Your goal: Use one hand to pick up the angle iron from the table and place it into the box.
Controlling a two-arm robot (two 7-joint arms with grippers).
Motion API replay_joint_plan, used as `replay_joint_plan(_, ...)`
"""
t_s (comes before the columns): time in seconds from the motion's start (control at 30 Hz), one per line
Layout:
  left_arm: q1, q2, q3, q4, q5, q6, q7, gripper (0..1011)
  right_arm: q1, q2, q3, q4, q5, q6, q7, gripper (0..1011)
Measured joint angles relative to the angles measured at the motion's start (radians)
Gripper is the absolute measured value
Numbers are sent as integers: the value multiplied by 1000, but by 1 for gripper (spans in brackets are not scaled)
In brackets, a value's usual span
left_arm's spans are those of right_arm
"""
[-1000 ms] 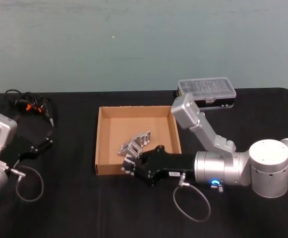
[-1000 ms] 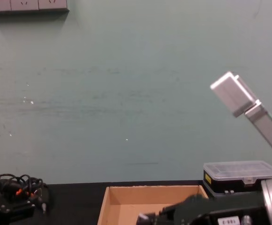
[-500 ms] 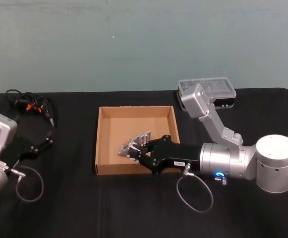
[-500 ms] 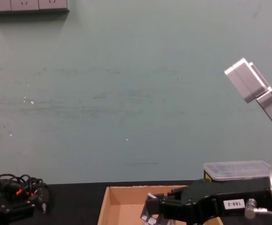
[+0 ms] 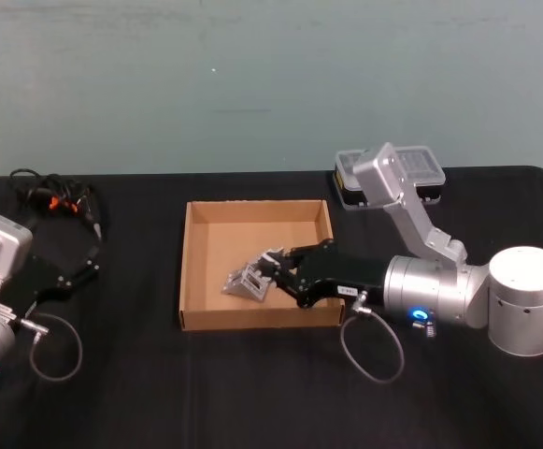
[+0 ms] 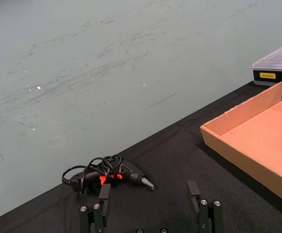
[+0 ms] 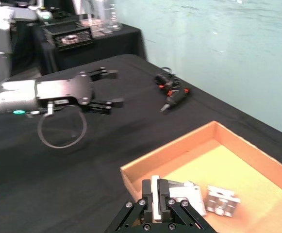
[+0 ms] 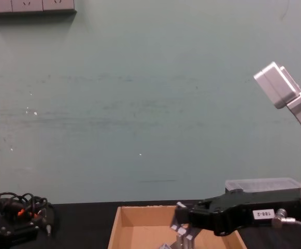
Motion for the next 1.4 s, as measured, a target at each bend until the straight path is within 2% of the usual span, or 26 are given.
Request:
replay_joint_plan(0.33,0,0,0,0,0,0,0,1000,12,-15,25,43,-14,56,-56,92)
replay_joint_plan(0.73,0,0,0,0,0,0,0,1000,63,-53,19,114,-38,156,-69,93)
replay_joint_plan(1.07,0,0,0,0,0,0,0,1000,78,-68,11,119,-53,232,-90,93)
replay_joint_plan(1.4,0,0,0,0,0,0,0,1000,77,-79,16,118,-64,278,-112,93)
